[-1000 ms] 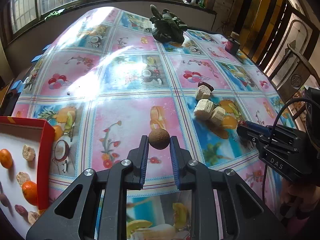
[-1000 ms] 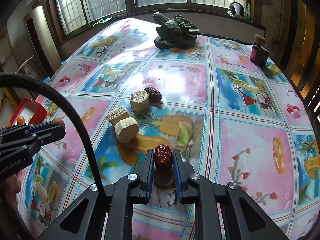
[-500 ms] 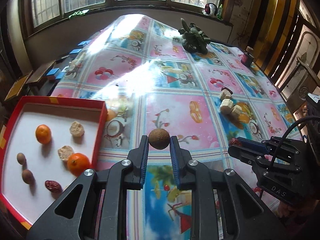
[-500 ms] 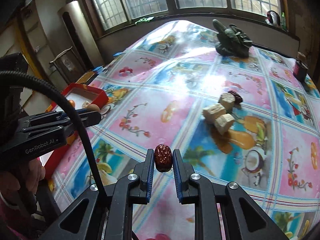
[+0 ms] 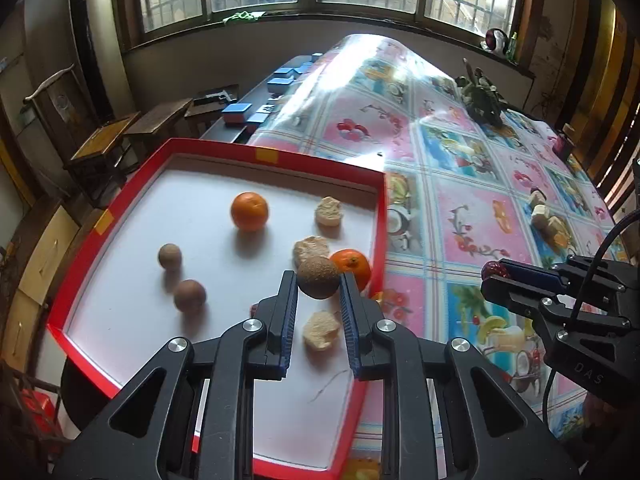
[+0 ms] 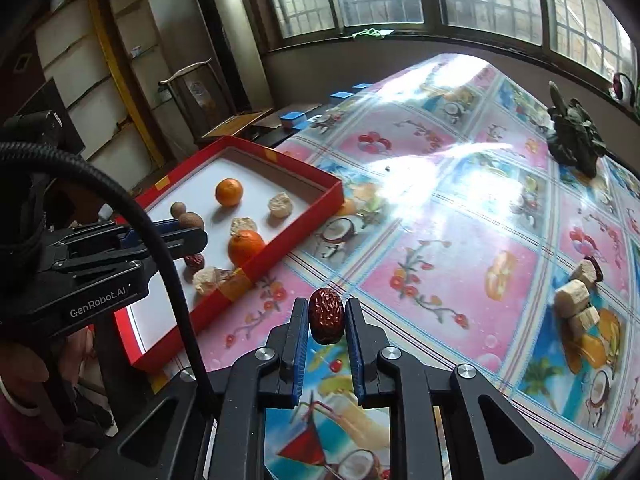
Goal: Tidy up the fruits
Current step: 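Carry the brown fruit and red date into the red tray and open both tools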
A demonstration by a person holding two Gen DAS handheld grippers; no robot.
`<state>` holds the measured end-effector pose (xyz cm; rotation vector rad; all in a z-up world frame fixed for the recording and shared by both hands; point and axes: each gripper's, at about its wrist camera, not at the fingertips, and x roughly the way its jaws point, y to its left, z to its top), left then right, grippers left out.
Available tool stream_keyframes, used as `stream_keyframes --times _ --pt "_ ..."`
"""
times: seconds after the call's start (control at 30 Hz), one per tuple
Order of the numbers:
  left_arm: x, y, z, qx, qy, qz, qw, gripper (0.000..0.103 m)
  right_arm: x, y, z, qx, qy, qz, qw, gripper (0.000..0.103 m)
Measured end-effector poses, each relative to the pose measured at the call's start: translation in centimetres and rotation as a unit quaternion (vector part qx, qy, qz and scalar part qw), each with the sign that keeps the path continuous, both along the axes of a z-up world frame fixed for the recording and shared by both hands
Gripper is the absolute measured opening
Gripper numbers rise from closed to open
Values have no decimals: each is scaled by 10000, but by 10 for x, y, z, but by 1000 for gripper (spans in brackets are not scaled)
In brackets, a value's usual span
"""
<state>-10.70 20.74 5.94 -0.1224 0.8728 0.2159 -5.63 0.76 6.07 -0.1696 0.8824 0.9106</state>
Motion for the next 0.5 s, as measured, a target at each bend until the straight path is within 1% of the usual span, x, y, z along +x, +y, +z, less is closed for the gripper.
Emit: stream_keyframes --times 0.23,0.5 --pt "-24 30 -6 35 16 324 9995 21 -17 46 2 -65 -66 501 9987 17" --pt "-41 56 -14 -94 82 549 9984 21 -30 91 0 -111 -7 919 9957 17"
